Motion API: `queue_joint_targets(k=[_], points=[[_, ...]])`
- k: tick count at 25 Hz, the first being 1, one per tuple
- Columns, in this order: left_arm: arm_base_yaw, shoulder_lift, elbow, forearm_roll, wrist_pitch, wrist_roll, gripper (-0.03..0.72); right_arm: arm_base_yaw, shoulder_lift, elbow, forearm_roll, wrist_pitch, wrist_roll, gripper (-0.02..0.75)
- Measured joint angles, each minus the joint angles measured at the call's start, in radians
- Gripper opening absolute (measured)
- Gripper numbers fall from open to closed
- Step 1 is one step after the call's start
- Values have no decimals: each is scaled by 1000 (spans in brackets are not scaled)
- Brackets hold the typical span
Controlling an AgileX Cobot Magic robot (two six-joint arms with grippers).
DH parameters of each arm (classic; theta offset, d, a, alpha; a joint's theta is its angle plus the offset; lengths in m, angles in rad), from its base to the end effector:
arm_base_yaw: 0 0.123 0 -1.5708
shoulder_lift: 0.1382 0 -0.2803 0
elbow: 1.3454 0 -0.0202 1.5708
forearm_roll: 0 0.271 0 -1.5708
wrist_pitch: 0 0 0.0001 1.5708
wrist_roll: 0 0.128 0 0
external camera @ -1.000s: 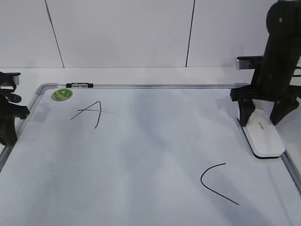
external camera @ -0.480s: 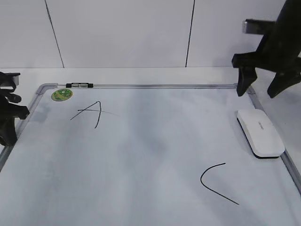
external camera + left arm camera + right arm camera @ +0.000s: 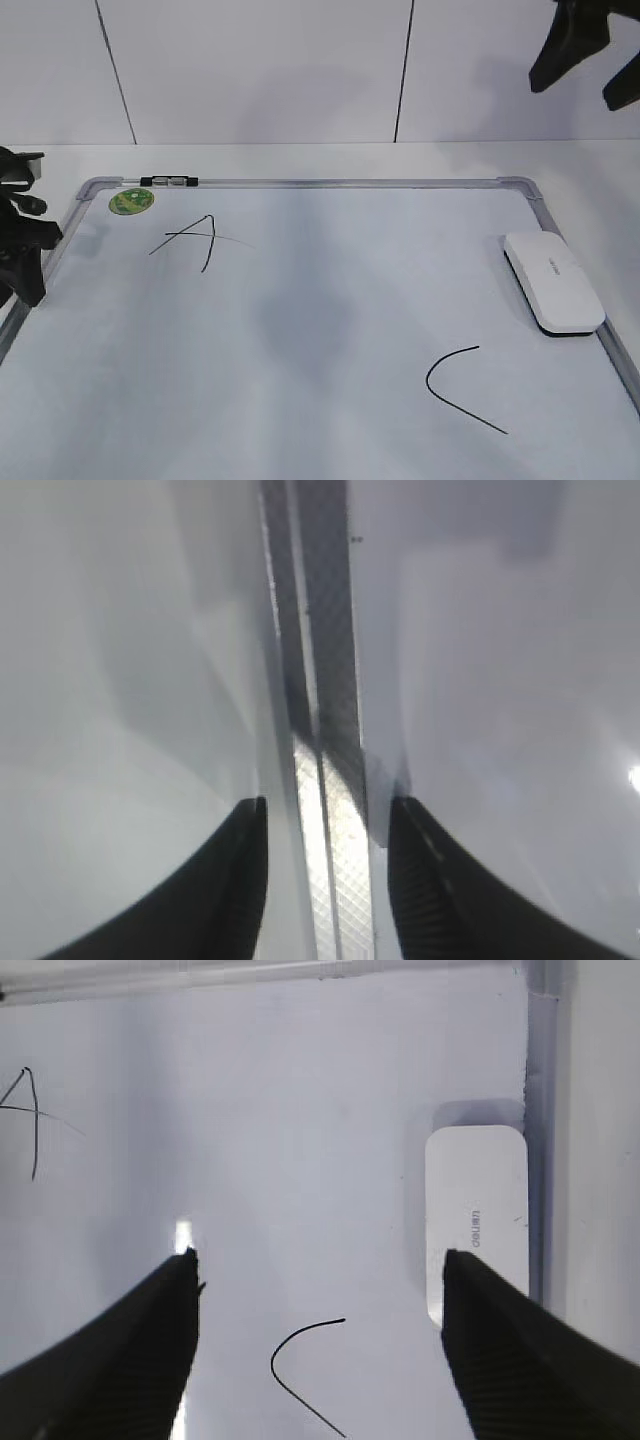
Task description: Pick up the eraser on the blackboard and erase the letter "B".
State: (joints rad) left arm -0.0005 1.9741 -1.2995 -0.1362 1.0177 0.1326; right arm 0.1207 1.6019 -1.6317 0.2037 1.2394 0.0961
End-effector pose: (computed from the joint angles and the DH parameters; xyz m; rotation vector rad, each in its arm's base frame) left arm 0.3773 -0.0150 0.1027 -0.0925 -3.1083 0.1816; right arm 0.3635 0.0688 0.3381 -0.0029 2.6985 0.3461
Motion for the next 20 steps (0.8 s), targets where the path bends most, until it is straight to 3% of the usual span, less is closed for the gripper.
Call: queue_joint_targets(k=[5, 11, 20], points=[[3, -13, -77, 11, 117, 0, 293, 0, -93, 38, 17, 2, 0, 590], [3, -92, -104, 20, 178, 0, 234, 0, -262, 225, 17, 5, 0, 589], [3, -459, 29, 28, 200, 0, 225, 0, -598, 406, -16, 13, 0, 589]])
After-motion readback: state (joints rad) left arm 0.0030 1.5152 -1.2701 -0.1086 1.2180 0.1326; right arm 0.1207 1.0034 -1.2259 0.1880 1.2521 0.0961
